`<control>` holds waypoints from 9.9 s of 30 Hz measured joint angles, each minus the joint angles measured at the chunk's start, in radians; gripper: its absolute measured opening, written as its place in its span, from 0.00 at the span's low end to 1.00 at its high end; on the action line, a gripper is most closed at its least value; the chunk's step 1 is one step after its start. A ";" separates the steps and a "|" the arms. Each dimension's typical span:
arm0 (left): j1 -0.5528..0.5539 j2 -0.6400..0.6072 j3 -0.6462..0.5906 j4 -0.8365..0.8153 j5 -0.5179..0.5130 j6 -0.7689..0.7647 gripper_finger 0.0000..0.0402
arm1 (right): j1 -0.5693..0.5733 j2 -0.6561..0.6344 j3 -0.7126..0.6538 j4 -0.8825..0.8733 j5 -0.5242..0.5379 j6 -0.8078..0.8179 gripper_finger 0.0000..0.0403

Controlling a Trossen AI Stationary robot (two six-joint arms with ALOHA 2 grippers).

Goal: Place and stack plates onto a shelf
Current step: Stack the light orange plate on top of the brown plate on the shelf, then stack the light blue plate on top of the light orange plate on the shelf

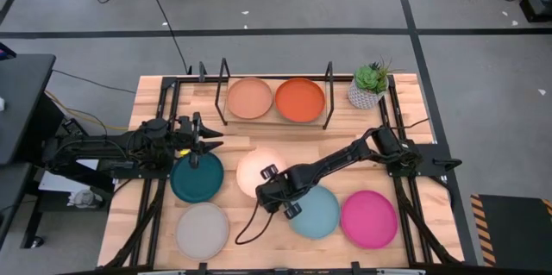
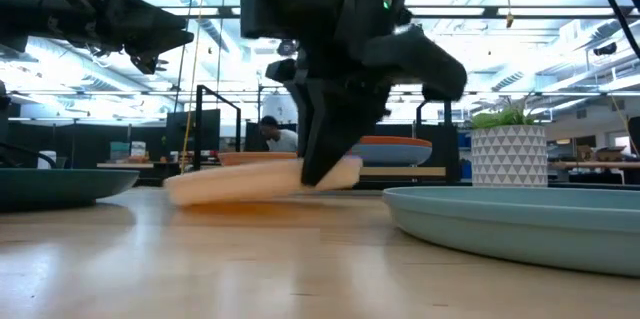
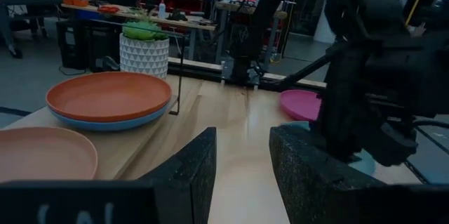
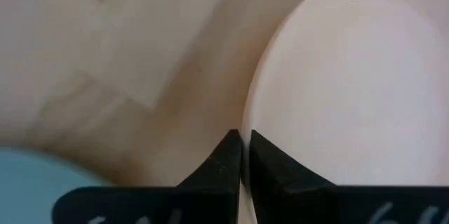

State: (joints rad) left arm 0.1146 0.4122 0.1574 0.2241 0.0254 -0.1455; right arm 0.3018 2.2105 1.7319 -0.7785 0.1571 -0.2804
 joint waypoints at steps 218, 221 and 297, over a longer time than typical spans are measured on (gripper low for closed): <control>0.000 0.000 0.000 -0.041 0.000 0.029 0.35 | 0.082 0.009 -0.060 -0.694 -0.073 0.533 0.26; 0.000 0.000 0.000 -0.041 0.000 0.029 0.35 | 0.083 0.009 -0.043 -0.758 -0.010 0.536 0.26; 0.000 0.000 0.000 -0.043 0.002 -0.008 0.35 | -0.382 -0.006 0.316 -0.270 0.092 -0.409 0.03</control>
State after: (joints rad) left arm 0.1143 0.4120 0.1577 0.1814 0.0269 -0.1535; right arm -0.0804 2.2044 2.0476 -1.0482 0.2489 -0.6896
